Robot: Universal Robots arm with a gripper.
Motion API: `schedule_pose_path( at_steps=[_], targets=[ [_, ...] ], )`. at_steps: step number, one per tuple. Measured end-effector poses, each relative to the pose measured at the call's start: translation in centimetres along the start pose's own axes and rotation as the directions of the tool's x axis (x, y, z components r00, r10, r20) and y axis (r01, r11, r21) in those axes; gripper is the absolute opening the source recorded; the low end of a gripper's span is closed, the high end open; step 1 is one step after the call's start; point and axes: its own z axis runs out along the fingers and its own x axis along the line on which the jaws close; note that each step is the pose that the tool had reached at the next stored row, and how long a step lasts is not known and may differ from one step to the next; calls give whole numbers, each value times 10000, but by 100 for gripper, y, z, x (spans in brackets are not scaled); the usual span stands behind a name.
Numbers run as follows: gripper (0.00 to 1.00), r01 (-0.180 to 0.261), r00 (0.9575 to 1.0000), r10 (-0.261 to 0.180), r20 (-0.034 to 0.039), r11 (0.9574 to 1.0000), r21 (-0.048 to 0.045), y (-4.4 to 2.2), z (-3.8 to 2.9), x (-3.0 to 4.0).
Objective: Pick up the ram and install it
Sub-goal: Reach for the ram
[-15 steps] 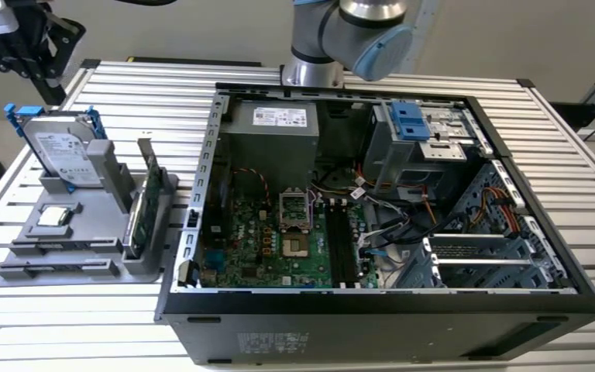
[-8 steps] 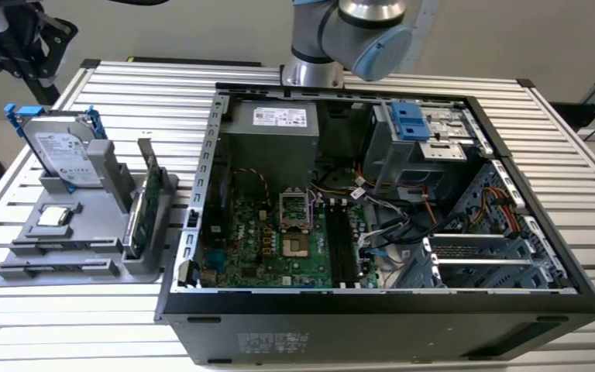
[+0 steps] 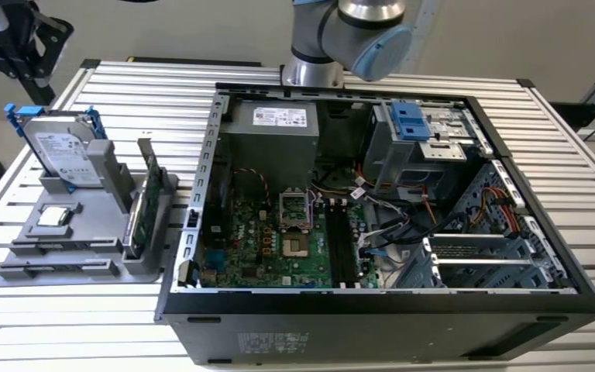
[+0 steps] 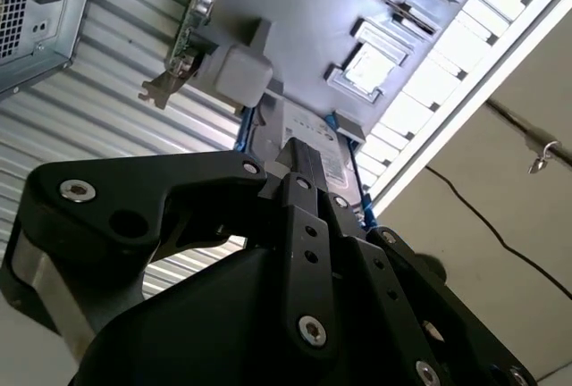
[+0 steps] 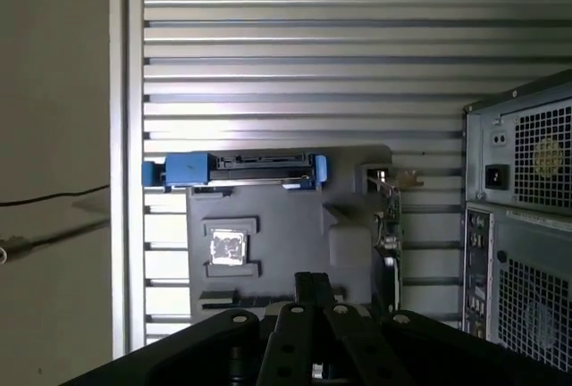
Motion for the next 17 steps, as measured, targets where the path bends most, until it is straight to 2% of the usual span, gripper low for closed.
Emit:
schedule_pose_path(
  at_steps=[5,17],
  targets=[
    [0,8,10000,-8,-1,10000,-1,-25,2,5],
    [0,67,10000,-67,-4,10000,-1,-307,16,2]
  ],
)
